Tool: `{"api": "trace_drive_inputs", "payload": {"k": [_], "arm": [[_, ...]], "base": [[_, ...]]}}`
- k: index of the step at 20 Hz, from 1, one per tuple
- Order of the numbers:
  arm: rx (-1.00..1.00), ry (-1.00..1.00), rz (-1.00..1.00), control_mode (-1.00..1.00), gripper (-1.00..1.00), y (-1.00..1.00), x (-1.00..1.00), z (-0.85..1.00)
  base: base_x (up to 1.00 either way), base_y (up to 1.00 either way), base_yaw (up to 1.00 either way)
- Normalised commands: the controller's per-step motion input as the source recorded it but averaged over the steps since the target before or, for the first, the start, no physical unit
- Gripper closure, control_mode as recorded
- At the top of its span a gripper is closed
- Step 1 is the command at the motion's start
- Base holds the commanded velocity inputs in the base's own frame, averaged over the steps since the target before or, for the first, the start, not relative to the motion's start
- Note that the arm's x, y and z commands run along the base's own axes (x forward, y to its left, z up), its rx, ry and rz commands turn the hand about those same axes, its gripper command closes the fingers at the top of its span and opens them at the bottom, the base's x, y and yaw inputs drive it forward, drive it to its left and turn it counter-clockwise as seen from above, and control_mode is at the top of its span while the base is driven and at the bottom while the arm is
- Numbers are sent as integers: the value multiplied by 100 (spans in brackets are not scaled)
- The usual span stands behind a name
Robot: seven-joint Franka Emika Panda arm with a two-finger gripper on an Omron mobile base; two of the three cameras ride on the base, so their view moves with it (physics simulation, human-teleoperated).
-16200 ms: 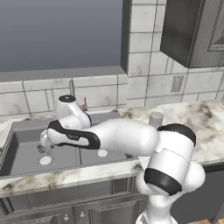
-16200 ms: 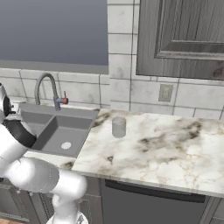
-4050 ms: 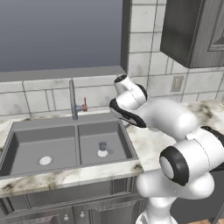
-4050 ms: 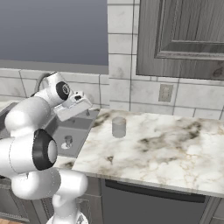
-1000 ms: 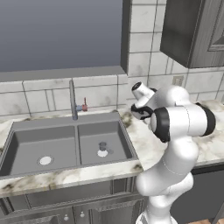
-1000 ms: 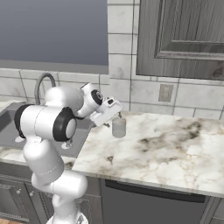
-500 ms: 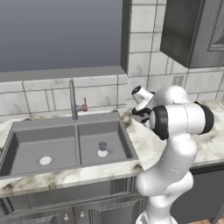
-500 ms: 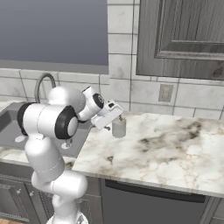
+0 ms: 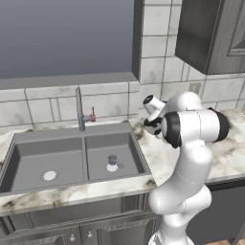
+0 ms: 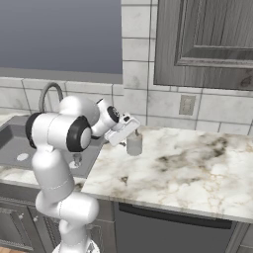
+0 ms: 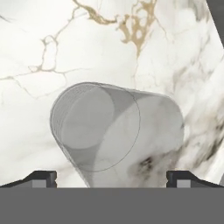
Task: Move any existing items from the left basin to the right basin for drying. Then move the glass cup from the counter to the left basin of the sink for washing.
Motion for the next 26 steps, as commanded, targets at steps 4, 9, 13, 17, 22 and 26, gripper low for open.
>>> {"api": "trace_drive_inputs", "payload": {"k": [4, 9, 13, 17, 22, 26], "arm": [[0, 0, 6, -100, -100, 0, 12, -19], [0, 0, 5, -100, -100, 0, 21, -17], [0, 0, 3, -100, -100, -3, 8, -7], [0, 0, 3, -100, -100, 0, 13, -10], [0, 0, 4, -100, -100, -2, 2, -18], [0, 0, 3, -100, -100, 0, 0, -33]], "base": [[0, 0, 0], [0, 0, 0], [0, 0, 0], [0, 0, 0], [0, 0, 0], [0, 0, 0]]}}
